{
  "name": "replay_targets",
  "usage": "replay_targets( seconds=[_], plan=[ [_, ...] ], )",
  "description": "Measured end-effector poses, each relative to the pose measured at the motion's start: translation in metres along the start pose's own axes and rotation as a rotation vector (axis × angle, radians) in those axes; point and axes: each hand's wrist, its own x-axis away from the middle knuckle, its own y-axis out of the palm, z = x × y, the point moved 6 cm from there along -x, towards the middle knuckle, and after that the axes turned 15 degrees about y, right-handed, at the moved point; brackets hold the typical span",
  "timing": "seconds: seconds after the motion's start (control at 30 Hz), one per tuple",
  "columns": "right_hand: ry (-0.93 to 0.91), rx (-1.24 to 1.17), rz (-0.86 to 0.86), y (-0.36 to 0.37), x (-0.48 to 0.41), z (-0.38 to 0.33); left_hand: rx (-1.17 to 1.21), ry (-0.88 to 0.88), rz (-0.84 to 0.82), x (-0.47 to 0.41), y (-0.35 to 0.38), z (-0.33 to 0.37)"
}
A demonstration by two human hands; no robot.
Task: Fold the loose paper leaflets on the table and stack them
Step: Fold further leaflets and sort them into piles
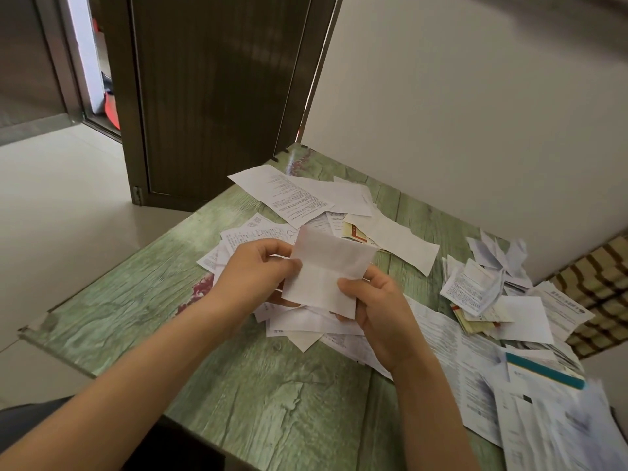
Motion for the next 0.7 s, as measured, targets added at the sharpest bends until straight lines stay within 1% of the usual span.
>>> replay_targets(
  seconds=[0.07,0.2,0.33,0.37,0.47,0.53,0.63,0.7],
  plan=[
    [0.005,-0.005,0.01,0.0,0.0,0.001,-0.012,0.011,-0.008,0.001,0.0,0.002],
    [-0.067,-0.015,-0.007,0.0,0.001,-0.006,-0.042,0.032,-0.033,0.003,0.003,0.005],
    [-0.121,0.034,-0.002,-0.001,0.001,-0.007,0.099,-0.038,0.026,0.001,0.002,0.001],
    [-0.139,0.054,0.002,-0.001,0.002,-0.007,0.099,-0.044,0.029,0.0,0.002,-0.001],
    [-0.178,0.098,-0.005,0.003,0.004,-0.009,0.049,-0.083,-0.038,0.002,0.006,-0.008],
    [-0.163,0.113,0.01,0.004,0.003,-0.007,0.045,-0.091,-0.057,0.005,0.009,-0.008],
    [-0.116,0.042,0.06,-0.002,0.0,-0.006,-0.084,0.005,-0.009,0.004,0.004,-0.003],
    [-0.138,-0.013,0.082,-0.006,0.001,-0.009,-0.182,0.091,-0.002,0.001,0.0,0.0]
  ],
)
